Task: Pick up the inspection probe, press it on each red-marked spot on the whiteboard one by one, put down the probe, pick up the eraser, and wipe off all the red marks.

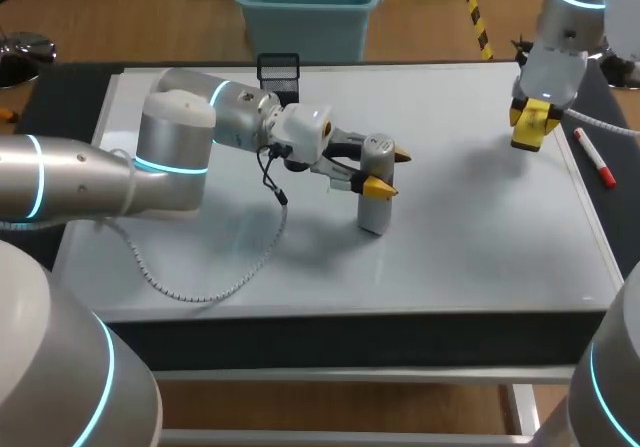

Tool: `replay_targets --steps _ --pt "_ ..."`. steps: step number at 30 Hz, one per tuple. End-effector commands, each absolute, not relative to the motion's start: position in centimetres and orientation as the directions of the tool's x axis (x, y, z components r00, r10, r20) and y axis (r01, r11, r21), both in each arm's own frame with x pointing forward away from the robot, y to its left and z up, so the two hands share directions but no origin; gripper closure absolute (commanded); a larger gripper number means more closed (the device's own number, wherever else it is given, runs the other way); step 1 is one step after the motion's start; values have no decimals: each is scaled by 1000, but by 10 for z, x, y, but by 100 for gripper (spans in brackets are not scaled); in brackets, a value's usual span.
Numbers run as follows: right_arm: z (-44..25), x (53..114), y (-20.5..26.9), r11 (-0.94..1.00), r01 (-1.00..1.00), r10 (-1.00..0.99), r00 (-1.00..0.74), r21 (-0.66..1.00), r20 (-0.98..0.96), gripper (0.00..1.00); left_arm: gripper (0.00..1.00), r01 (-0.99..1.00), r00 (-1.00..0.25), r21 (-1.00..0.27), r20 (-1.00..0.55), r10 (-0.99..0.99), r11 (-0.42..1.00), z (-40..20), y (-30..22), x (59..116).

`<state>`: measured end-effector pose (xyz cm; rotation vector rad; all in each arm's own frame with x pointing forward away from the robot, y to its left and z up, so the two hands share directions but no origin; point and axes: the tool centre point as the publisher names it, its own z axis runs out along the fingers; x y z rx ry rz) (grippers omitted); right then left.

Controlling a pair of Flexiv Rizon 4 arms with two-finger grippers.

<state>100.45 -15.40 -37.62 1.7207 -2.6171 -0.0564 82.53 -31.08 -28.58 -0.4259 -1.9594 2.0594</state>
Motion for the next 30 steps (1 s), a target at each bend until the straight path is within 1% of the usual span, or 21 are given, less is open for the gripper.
replay_targets --steps 1,12,17,23,30 --pt "-376 1005 -155 394 -918 -919 -394 34 -10 100 100 7 -920 -998 -29 391 -57 -288 -311 826" --pt "-376 1005 -155 394 -918 -919 -394 34 -10 100 100 10 -921 -998 -32 388 -60 -285 -309 825" --pt "-376 1005 -155 394 -918 -919 -394 34 -10 100 100 14 -924 -998 -37 381 -64 -274 -304 826" --pt "-376 1005 -155 394 -918 -919 -394 34 -10 100 100 23 -941 -998 -39 336 -53 -252 -278 837" --pt "-376 1005 -155 394 -918 -919 -394 34 -10 100 100 47 -965 -998 -56 254 -42 -233 -232 859"
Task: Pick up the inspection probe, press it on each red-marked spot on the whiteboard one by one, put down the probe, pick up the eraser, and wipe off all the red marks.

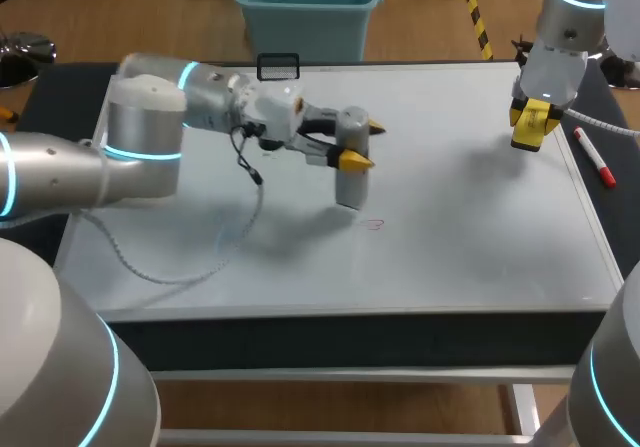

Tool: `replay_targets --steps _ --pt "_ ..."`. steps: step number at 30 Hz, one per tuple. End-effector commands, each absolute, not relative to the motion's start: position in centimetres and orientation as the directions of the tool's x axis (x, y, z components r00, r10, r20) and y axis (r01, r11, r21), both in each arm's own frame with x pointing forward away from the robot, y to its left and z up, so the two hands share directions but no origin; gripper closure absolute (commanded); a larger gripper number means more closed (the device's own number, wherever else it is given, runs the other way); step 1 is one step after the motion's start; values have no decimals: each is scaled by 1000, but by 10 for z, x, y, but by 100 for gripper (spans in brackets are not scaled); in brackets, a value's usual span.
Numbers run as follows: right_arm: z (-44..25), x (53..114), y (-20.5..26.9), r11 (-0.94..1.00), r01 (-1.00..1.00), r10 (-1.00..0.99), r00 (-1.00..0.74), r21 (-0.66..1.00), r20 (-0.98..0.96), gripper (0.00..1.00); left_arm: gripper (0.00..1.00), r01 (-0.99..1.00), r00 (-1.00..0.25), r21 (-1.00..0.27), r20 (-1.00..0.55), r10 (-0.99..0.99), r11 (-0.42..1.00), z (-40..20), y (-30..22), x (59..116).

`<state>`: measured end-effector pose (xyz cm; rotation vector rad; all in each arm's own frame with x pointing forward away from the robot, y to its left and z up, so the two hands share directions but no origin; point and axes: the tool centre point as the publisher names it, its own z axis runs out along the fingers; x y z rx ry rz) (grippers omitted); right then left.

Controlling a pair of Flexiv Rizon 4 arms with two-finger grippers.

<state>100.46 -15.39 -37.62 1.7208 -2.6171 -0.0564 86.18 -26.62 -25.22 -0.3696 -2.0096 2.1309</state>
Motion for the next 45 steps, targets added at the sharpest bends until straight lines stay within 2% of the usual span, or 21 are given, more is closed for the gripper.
replay_targets --steps 1,25,45 --pt "-376 1005 -155 394 -918 -919 -394 34 -10 100 100 49 -969 -998 -59 241 -45 -231 -225 862" --pt "-376 1005 -155 394 -918 -919 -394 34 -10 100 100 23 -1000 -999 -23 -13 -36 -233 -92 915" --pt "-376 1005 -155 394 -918 -919 -394 34 -10 100 100 -1 -995 -1000 2 -97 -11 -245 -27 932"
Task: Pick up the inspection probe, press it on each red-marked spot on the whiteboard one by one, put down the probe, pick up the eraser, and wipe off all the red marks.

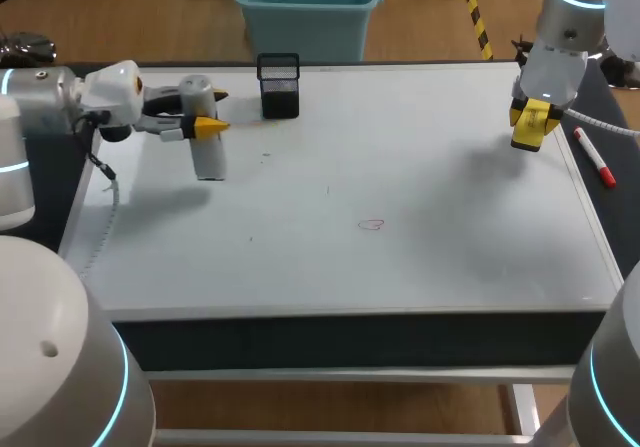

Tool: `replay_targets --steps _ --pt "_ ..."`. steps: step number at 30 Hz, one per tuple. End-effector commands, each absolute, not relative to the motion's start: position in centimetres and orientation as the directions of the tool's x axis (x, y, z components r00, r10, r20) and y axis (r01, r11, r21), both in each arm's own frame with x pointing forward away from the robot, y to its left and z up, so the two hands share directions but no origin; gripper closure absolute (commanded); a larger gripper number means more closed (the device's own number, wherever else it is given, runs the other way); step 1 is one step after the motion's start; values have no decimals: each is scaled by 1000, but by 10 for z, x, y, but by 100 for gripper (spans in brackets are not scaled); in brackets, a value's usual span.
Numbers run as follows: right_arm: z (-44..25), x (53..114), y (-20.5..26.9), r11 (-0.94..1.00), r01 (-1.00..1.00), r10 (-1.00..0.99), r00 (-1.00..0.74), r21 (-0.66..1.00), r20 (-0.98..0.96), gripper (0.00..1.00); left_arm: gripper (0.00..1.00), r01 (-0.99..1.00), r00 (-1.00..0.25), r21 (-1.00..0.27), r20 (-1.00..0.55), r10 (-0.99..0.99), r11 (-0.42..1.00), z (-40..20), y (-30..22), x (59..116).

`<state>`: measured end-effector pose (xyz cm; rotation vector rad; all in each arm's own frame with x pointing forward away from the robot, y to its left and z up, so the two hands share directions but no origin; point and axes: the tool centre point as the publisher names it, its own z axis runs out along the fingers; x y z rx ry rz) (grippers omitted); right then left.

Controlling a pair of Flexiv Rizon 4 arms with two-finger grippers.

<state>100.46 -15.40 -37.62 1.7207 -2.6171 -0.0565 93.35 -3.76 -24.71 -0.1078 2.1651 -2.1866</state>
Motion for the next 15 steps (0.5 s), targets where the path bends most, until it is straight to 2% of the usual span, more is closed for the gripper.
replay_targets --steps 1,6,15 --pt "-376 1005 -155 394 -918 -919 -394 34 -10 100 100 2 -995 -1000 -1 -101 -10 -244 -24 932" --pt "-376 1005 -155 394 -918 -919 -394 34 -10 100 100 30 -990 -999 -32 -134 18 -239 -6 929" --pt "-376 1005 -155 394 -918 -919 -394 34 -10 100 100 30 -990 -999 -32 -134 18 -239 -6 929"
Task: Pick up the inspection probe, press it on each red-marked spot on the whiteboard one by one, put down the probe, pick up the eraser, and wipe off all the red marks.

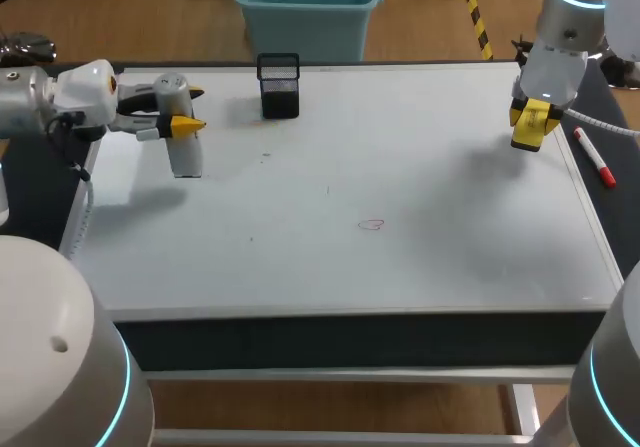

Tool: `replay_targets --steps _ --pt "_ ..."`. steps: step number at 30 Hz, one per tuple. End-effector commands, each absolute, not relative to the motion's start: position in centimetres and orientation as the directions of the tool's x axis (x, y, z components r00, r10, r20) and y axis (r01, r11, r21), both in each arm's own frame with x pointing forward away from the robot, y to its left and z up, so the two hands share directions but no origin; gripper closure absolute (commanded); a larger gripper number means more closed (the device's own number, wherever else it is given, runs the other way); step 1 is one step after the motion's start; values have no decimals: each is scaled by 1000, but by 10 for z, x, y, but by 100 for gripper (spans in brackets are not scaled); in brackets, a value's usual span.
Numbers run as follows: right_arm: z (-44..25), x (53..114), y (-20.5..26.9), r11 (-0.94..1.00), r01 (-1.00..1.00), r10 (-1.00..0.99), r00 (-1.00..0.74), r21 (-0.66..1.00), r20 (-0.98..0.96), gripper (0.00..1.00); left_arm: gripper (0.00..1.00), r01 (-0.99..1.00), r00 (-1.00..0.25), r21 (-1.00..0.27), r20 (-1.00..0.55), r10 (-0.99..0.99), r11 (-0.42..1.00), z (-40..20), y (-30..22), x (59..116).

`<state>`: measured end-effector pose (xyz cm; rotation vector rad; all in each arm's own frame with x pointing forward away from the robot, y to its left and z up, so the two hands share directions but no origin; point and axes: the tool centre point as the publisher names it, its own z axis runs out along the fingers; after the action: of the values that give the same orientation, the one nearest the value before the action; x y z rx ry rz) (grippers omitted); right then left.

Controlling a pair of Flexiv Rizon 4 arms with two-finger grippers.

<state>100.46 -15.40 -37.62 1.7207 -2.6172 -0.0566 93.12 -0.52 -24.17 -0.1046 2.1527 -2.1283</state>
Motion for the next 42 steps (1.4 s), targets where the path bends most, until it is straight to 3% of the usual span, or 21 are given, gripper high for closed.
replay_targets --steps 1,8,20,42 --pt "-376 1005 -155 394 -918 -919 -394 34 -10 100 100 30 -990 -999 -32 -134 18 -239 -6 929" --pt "-376 1005 -155 394 -918 -919 -394 34 -10 100 100 30 -990 -999 -32 -134 18 -239 -6 929" --pt "-361 949 -71 339 -940 -941 -340 -46 8 100 100 30 -990 -999 -32 -134 18 -239 -6 929" --pt "-376 864 84 292 -956 -956 -293 21 -6 100 100 30 -990 -999 -32 -134 18 -239 -6 929"
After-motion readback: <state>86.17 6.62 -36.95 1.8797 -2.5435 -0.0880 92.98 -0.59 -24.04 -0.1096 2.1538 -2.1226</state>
